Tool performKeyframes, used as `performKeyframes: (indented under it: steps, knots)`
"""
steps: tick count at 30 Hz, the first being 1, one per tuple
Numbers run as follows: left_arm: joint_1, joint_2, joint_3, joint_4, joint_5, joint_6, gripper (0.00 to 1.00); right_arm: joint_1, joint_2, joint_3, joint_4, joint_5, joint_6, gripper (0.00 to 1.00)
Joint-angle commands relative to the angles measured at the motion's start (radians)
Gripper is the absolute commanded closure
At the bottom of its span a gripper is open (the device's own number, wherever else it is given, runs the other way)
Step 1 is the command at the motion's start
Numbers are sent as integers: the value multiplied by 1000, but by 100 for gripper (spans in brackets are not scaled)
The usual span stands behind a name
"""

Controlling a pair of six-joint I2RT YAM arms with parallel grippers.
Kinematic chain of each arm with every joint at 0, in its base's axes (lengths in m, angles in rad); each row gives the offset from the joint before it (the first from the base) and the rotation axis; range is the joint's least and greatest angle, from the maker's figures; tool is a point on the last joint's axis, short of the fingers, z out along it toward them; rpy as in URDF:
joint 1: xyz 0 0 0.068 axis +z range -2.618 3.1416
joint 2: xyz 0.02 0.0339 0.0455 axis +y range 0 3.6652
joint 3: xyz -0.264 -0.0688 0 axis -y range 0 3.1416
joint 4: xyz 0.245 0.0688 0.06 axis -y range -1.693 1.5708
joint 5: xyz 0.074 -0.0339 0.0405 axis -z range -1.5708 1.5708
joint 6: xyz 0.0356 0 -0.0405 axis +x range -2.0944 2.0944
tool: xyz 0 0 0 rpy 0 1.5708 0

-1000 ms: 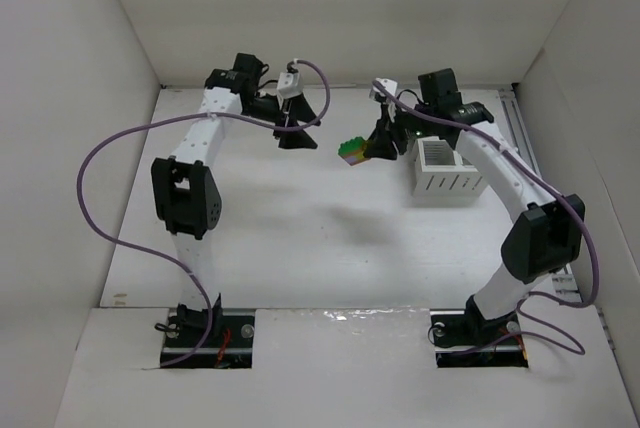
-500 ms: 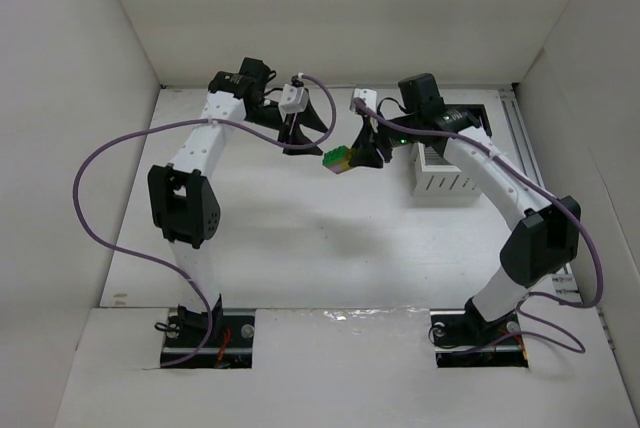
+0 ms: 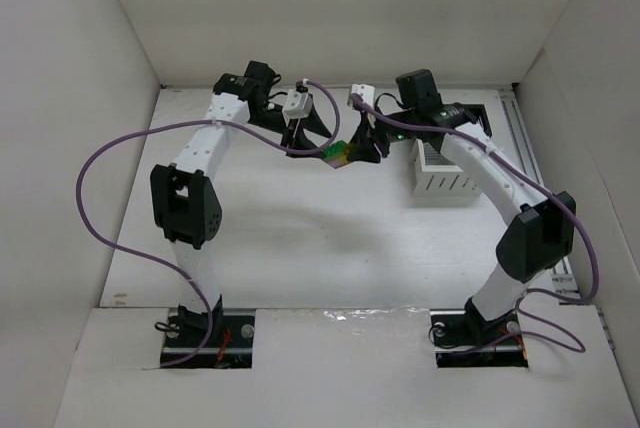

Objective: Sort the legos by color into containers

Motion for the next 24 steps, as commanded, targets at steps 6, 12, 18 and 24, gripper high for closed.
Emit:
performKeyframes:
  steps: [6,12,18,24]
  knots:
    - [0,-57,-5,-21,32,31,51,19,17,67,52,-12,5,100]
    - [0,-47,-5,-21,32,31,51,29,26,76,72,-12,15,100]
    - [0,-37,4,-21,32,31,51,38,26,85,72,-12,15,100]
    - [0,-27,4,-21,32,12,51,38,26,85,81,-12,15,100]
